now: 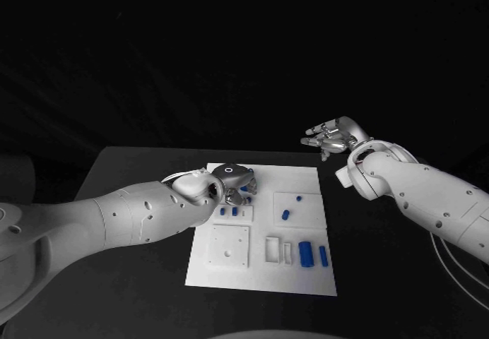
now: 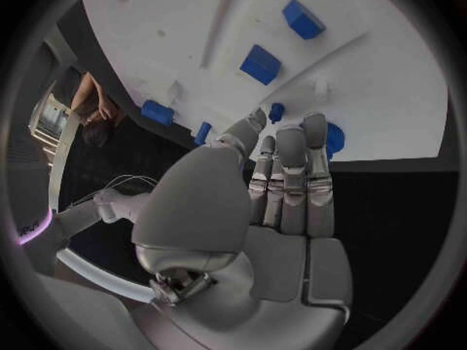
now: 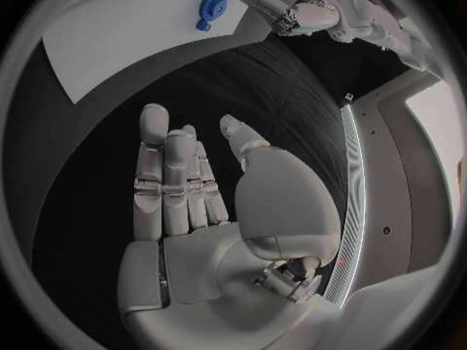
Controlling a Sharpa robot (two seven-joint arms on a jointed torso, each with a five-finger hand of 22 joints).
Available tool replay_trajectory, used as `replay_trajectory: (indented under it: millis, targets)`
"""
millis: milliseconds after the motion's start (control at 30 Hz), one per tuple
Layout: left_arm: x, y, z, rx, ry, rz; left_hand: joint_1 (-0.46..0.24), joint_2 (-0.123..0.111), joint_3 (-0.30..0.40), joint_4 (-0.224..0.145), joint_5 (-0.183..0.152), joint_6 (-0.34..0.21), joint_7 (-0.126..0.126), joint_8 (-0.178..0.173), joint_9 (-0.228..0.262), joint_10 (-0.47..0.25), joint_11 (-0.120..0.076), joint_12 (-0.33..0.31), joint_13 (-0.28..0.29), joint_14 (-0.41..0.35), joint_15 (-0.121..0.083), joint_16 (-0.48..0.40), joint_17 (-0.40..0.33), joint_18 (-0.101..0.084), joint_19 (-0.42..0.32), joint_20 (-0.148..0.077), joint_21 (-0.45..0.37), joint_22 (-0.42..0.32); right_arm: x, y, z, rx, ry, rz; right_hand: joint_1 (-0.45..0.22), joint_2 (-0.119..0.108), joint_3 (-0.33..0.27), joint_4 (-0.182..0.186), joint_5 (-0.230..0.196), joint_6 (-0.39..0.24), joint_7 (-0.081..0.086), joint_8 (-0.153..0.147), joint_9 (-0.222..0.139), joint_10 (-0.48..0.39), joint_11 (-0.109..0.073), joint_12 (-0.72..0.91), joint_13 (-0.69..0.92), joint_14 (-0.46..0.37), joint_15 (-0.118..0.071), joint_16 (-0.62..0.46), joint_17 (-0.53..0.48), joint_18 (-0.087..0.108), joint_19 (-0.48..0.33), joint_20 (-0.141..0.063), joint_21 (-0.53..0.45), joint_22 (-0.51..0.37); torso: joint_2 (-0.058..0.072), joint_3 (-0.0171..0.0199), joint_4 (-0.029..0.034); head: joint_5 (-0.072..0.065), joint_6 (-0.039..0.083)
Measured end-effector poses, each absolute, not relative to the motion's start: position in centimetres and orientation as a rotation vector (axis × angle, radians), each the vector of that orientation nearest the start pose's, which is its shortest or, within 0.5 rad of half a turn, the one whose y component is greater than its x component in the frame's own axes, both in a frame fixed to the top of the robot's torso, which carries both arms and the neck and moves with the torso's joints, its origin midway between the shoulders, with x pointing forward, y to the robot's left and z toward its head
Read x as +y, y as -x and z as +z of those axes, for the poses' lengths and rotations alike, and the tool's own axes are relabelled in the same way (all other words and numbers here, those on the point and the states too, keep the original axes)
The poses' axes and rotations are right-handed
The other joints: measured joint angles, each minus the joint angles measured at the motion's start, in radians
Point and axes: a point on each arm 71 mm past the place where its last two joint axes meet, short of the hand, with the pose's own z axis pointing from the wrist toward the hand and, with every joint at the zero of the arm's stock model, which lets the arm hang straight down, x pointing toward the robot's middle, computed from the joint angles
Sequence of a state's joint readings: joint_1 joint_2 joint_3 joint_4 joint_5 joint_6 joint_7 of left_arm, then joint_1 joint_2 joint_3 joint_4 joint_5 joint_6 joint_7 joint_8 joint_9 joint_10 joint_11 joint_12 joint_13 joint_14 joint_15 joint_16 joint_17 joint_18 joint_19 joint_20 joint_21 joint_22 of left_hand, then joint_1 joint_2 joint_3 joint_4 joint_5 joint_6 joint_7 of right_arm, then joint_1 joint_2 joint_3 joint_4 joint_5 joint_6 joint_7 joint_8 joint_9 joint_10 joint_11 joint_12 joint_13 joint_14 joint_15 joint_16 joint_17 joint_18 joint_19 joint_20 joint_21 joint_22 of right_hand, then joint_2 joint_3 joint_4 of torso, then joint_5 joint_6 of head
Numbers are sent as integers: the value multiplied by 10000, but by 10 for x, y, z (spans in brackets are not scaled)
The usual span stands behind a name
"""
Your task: Assemble the parts on the task board
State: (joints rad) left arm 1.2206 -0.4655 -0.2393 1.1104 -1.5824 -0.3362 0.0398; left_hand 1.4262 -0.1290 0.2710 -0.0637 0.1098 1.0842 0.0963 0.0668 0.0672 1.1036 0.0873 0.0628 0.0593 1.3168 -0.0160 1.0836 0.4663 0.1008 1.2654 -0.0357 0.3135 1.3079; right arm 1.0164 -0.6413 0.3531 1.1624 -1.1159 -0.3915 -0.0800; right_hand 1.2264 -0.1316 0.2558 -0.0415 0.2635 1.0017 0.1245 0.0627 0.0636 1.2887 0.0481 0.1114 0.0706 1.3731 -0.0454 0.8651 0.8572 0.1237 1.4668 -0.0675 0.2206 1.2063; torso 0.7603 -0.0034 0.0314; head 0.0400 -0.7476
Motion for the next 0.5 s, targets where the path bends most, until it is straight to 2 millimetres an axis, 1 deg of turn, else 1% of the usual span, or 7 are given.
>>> replay_trajectory:
  millis: [100, 167, 267, 300, 400, 500]
  targets:
    - [115, -521, -255, 16791, -5333, -5987, 0, 0, 214, -2, 95, 27, 27, 0, 0, 118, -33, 0, 1, 0, 0, 117, -13, 15, 0, 0, 99, -1, -237, -559, -179, 14906, -5598, 7724, 0, 0, 0, 0, 0, 12, -12, 0, 0, 0, 0, 0, 0, 0, 0, 0, 0, 1, 0, 0, 0, 1, 0, 0, 0, -15, -5]
    - [115, -521, -255, 16789, -5359, -5955, 0, 0, 368, -30, 114, 58, 49, 0, -4, 178, -64, 0, 1, 0, 0, 117, -27, 153, 0, 0, 197, -1, -237, -559, -179, 14904, -5589, 7735, 0, 0, 0, 0, 0, 12, -12, 0, 0, 0, 0, 0, 0, 0, 0, 0, 0, 1, 0, 0, 0, 0, 0, 0, 1, -20, -12]
    - [115, -522, -256, 16796, -5389, -5910, 0, 0, 641, -80, 247, 183, 32, 0, -7, 331, -111, 0, 1, 0, 0, 194, -59, 164, -39, 39, 387, -1, -236, -559, -178, 14903, -5574, 7756, 0, 0, 0, 0, 0, 12, -13, 0, 0, 0, 0, 0, 0, 0, 0, 0, 0, 1, 0, 0, 0, 0, 0, -1, 1, -23, -26]
    - [115, -522, -257, 16801, -5396, -5898, 0, 0, 722, -98, 247, 216, -1, 0, -7, 406, -117, 0, 1, 34, -34, 201, -70, 165, -41, 41, 466, -1, -236, -559, -178, 14902, -5570, 7761, 0, 0, 0, 0, 0, 13, -13, 0, -1, 0, 1, 0, 0, 0, 0, 0, 0, 1, 0, 0, 0, 1, 0, -3, 0, -27, -29]
    - [115, -523, -258, 16826, -5418, -5854, -57, 57, 837, -132, 295, 306, 18, 0, -7, 553, -153, 0, 1, 35, -36, 240, -83, 164, -41, 41, 593, -2, -235, -559, -178, 14901, -5560, 7773, 0, 0, 0, 0, 0, 13, -13, 0, -1, -1, 1, 0, 0, 0, 0, 0, -9, 2, 0, 0, 0, -19, 0, -5, 0, -29, -39]
    - [116, -523, -259, 16850, -5424, -5805, -54, 55, 900, -147, 295, 306, 18, 0, -6, 690, -180, 0, 1, 111, -36, 279, -95, 164, -40, 40, 723, -2, -235, -558, -178, 14899, -5552, 7780, 0, 0, 0, 0, 0, 13, -14, 0, -1, -1, 1, 0, 1, 1, -1, 0, -9, 2, 0, 0, 0, -19, 0, -6, 1, -30, -48]
